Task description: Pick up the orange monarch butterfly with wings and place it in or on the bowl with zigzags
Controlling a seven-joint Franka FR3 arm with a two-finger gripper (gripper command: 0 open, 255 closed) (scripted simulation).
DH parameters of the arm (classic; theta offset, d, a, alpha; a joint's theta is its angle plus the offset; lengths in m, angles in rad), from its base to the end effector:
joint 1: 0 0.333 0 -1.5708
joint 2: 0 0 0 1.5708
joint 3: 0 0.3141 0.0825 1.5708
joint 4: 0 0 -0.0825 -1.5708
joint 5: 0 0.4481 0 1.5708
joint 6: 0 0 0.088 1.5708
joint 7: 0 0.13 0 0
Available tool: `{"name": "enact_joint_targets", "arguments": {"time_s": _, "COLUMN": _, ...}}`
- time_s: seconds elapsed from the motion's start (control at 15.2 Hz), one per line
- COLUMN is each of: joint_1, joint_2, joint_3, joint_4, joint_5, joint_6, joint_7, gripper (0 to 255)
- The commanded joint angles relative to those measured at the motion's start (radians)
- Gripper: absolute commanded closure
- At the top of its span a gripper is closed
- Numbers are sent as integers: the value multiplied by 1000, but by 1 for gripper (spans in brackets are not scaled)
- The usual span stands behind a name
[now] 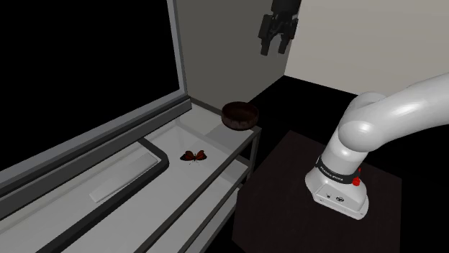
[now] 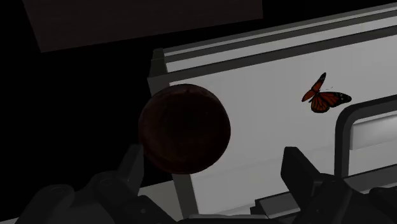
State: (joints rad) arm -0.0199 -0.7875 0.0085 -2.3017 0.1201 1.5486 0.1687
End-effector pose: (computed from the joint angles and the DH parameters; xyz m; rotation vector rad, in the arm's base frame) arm 0.3709 0.0122 0.5948 -3.0131 0.2685 -0.0385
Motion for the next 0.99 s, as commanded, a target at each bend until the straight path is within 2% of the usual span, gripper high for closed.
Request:
{"name": "enact_joint_targets", "arguments": {"time_s": 0.0, "joint_1": 0, "joint_2": 0, "joint_3": 0, "joint_4": 0, "joint_5": 0, "joint_6": 0, "joint_7": 0, "gripper": 0}}
{"name": "enact_joint_targets", "arguments": {"time_s": 0.46, "joint_1": 1, "joint_2": 1, "joint_3": 169, "joint_4": -152, "joint_5": 93, "joint_6": 173, "joint_7": 233, "gripper": 0}}
{"name": "enact_joint_targets", "arguments": {"time_s": 0.92, "joint_1": 0, "joint_2": 105, "joint_3": 353, "joint_4": -223, "joint_5": 177, "joint_6": 369, "joint_7": 467, "gripper": 0}}
